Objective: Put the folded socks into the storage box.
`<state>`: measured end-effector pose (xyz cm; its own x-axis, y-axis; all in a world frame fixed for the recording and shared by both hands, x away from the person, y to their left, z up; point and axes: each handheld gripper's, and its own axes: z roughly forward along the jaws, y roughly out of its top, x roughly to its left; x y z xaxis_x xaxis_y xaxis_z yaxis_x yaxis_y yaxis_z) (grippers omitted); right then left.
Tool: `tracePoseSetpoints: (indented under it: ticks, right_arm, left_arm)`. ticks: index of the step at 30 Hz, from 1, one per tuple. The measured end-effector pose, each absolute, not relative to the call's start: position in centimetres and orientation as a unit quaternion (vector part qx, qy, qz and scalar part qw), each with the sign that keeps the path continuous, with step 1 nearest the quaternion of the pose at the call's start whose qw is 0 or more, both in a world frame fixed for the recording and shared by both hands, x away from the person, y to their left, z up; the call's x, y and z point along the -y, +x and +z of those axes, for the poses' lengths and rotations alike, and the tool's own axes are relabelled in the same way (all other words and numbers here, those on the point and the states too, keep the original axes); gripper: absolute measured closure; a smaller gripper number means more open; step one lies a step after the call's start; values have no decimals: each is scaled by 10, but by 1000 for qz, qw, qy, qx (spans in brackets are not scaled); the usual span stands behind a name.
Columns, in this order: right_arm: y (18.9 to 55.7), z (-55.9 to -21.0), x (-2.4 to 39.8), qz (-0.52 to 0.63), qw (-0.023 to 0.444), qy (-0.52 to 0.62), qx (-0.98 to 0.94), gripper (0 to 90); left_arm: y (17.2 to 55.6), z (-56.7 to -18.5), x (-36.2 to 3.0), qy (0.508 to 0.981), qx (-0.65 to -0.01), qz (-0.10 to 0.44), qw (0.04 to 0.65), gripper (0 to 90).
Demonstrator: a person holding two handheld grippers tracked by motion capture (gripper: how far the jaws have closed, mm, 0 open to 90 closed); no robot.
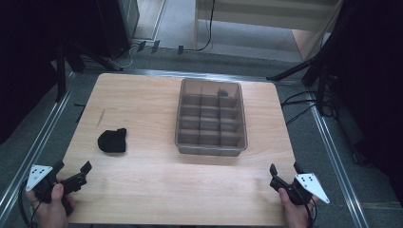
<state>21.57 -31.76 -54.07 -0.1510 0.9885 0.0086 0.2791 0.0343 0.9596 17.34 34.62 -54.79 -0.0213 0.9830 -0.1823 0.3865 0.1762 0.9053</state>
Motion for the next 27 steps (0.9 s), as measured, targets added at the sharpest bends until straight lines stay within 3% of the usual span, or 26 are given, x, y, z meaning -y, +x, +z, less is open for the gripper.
tracePoseSetpoints:
  ticks: [2,12,14,27]
  right_arm:
    - [215,-541,318,458,387,524,-605,147]
    - [216,-541,317,454,390,525,-605,147]
    - [216,-541,317,452,390,523,-608,147]
    - [217,-541,315,448,391,522,-611,150]
  left_arm:
    - [176,-547,-344,540,-636,359,419,252]
    - [185,-515,-336,572,-628,320,421,118]
    - [187,-510,-330,581,-624,311,420,12]
    - [213,-455,-321,609,-639,273,382,0]
